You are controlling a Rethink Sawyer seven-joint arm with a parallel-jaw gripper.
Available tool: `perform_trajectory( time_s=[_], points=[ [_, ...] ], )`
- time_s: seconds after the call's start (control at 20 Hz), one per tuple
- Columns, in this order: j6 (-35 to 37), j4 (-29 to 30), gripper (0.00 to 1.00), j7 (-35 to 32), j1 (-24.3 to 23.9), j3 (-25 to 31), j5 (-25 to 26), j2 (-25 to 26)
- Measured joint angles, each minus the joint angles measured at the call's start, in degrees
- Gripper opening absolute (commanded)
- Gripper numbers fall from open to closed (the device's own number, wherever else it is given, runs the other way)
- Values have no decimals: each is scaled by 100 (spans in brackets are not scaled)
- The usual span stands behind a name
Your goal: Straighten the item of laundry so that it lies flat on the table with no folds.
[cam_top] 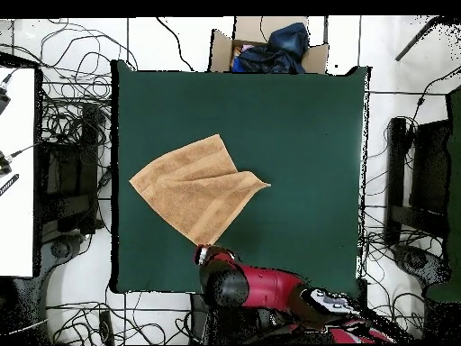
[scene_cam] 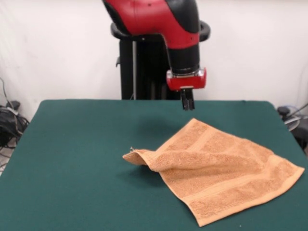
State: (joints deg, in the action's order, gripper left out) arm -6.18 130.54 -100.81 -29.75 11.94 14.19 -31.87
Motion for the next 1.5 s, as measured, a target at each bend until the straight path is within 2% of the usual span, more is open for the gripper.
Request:
perform_trajectory(
  time_s=[0.3,0.45,0.6,0.85,1.05,1.5],
  points=[
    [-146,-120,0,0,-52,-69,322,476],
    [-441,-125,0,0,-284,-17,649,701],
    [-977,-126,0,0,-747,92,1148,956],
    [-1440,-129,0,0,-1178,270,1535,1103],
    [-1642,-129,0,0,-1324,397,1650,1112],
    [-1739,-128,0,0,-1331,643,1699,1113]
  ],
)
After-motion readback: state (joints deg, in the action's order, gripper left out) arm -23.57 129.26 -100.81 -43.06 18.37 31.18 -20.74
